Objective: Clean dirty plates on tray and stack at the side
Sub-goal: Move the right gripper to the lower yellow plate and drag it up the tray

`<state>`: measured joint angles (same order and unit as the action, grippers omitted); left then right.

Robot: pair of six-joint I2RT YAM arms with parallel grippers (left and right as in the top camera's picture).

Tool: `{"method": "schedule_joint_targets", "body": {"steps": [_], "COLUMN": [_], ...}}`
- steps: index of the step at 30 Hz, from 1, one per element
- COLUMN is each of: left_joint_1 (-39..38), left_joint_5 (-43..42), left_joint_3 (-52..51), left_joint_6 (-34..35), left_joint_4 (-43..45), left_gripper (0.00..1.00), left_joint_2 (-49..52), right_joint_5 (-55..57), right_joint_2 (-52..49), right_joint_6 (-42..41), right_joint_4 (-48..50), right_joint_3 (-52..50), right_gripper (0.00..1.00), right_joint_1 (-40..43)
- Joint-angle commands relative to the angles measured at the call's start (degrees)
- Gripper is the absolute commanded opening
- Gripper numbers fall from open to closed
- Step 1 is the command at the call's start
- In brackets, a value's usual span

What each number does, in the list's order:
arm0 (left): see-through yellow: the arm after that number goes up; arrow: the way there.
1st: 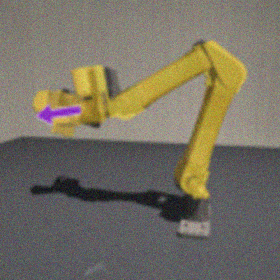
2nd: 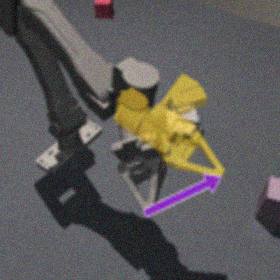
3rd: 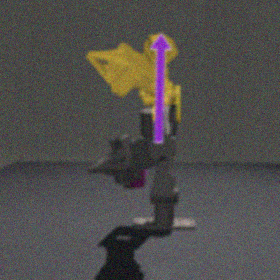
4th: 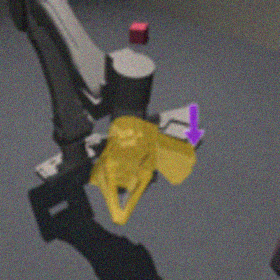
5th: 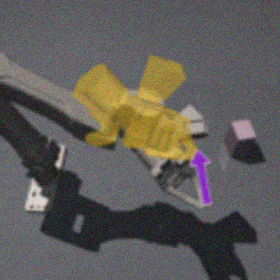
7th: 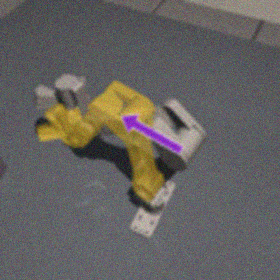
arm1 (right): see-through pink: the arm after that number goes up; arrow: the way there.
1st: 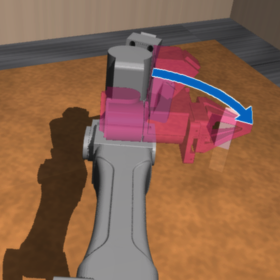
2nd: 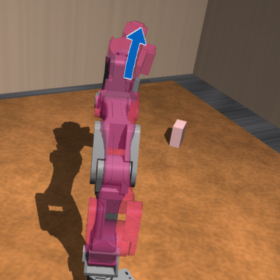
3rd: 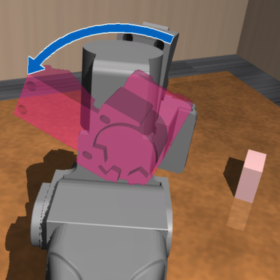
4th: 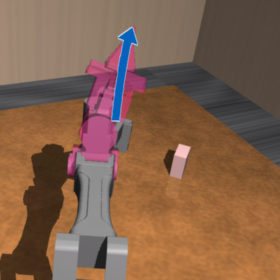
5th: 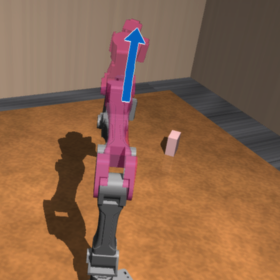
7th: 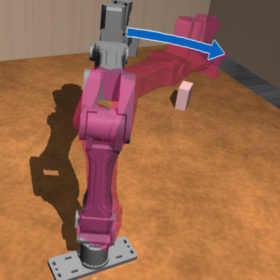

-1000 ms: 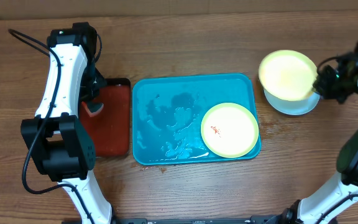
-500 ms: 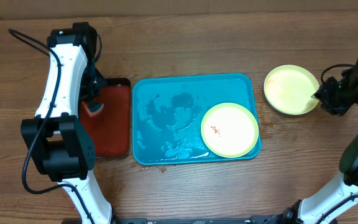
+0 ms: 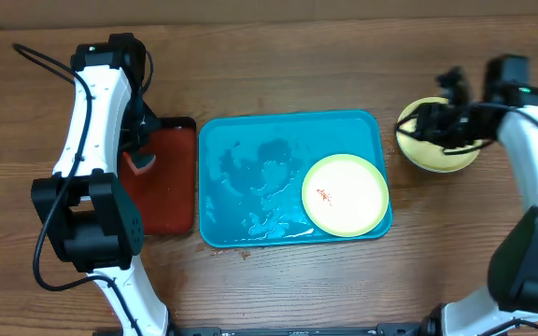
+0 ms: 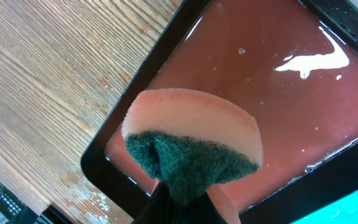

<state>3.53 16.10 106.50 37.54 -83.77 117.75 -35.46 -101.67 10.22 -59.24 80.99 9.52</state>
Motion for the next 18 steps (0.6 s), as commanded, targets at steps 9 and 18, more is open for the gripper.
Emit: {"method": "schedule_joint_targets", "body": {"steps": [9,18], "left_joint_1": [0.2,0.2], "left_joint_5": [-0.3,-0.5], "left_joint_3": [0.0,0.0], "left_joint_6": [-0.1,-0.3], "left_joint_4": [0.0,0.0], "left_gripper": [0.04,0.04], "left_joint_2": [-1.9,-1.9], "right_joint_5": [25.8,28.3], "right_joint_2": [-5.1,-9.8], "right_joint_6": [7.8,14.1], "right_joint_4": [2.2,2.8], "right_joint_3": [0.0,0.0], "right_gripper": [0.6,0.59], "right_joint_1": [-21.5,-23.3]}}
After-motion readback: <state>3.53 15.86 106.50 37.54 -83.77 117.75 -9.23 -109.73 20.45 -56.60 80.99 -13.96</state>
